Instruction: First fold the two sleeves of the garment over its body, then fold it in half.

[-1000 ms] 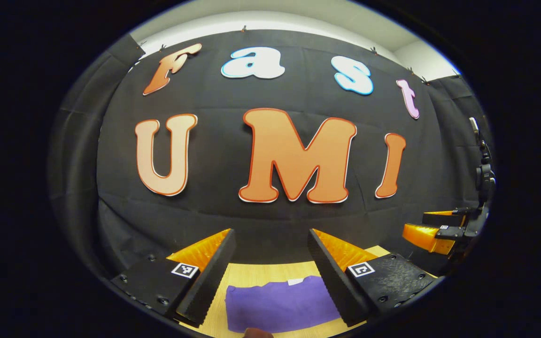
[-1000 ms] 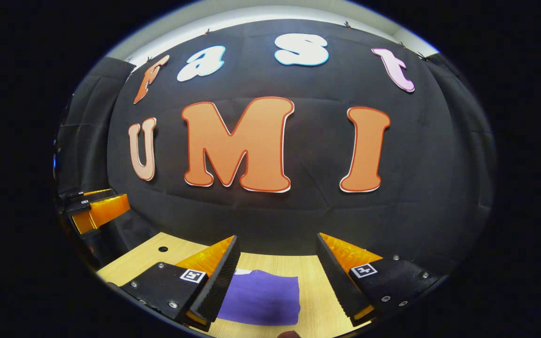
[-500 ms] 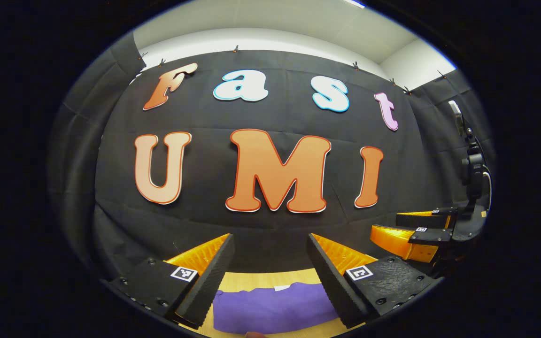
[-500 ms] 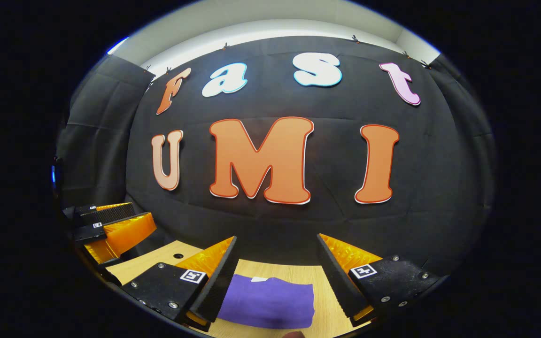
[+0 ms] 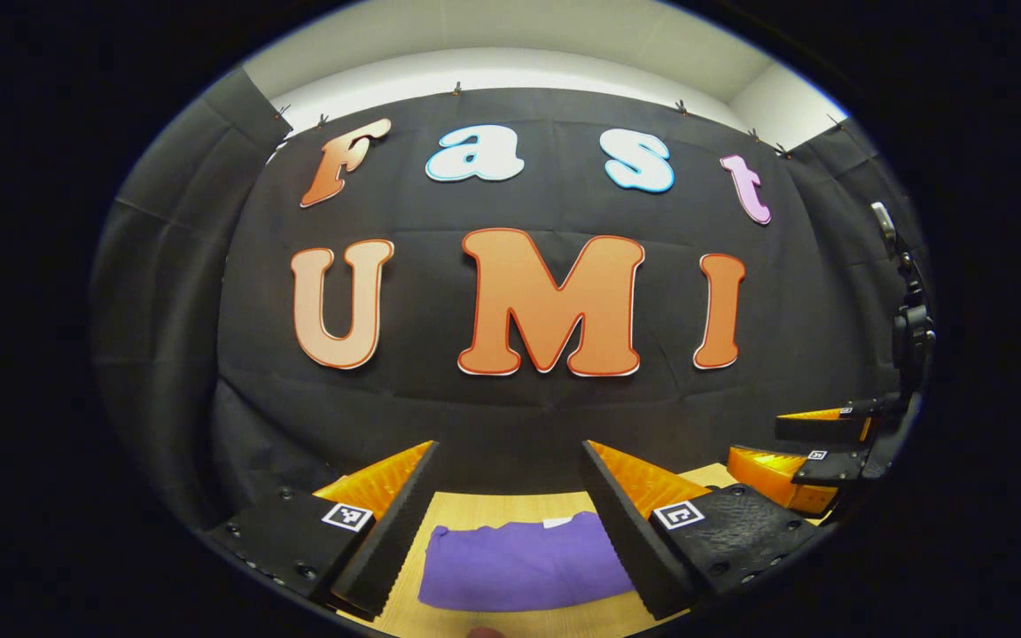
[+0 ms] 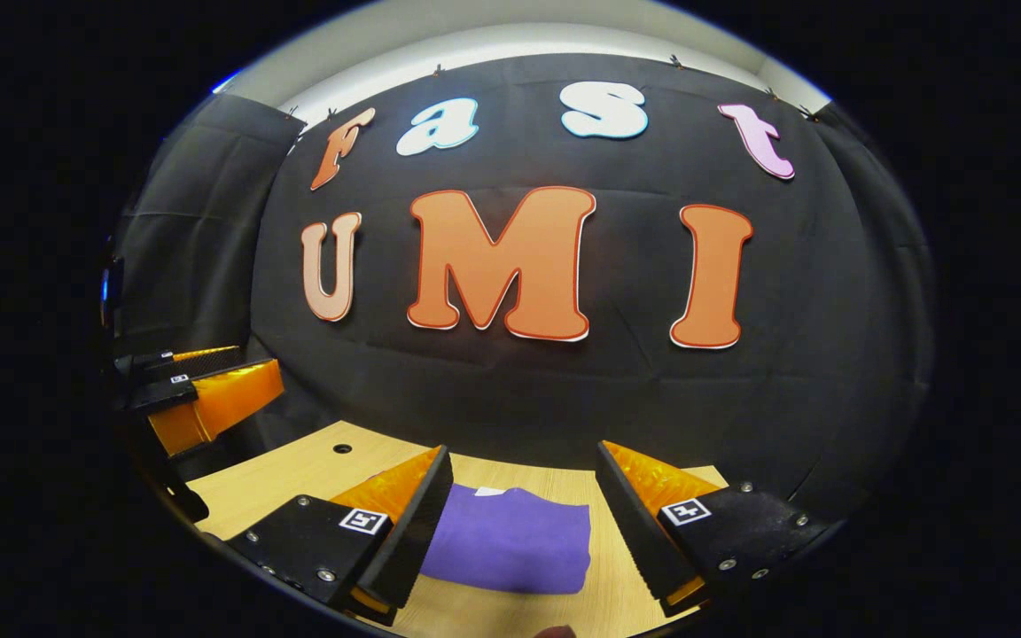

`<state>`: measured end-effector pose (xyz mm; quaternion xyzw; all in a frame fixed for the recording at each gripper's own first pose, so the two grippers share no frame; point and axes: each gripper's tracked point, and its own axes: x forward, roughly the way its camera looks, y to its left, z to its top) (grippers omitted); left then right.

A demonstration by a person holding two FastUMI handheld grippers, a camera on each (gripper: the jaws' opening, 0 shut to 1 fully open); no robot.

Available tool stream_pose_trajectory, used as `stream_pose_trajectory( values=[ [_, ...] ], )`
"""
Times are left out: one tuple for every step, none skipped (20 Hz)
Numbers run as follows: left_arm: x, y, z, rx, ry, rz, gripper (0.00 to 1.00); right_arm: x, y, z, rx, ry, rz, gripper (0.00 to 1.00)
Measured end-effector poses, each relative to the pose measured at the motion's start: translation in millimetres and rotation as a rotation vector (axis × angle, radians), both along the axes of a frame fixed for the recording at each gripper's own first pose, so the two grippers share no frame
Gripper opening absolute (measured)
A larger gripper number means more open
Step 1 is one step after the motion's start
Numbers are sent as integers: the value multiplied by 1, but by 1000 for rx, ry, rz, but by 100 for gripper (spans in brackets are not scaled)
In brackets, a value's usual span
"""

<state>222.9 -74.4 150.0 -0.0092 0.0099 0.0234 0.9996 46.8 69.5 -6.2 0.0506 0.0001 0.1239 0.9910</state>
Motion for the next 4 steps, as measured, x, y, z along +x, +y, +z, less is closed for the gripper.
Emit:
stream_pose_trajectory(
  values=[
    [-2,1,2,19,-9,18,100,0,-1,-1,-5,-2,5,96],
    [-5,-5,4,32,-15,15,100,-1,-3,0,-6,-4,11,96],
    [-6,-10,4,41,-16,17,99,0,-3,1,-5,-9,20,96],
    [-6,-14,4,45,-19,15,100,-1,-2,1,-5,-11,33,96]
  ],
)
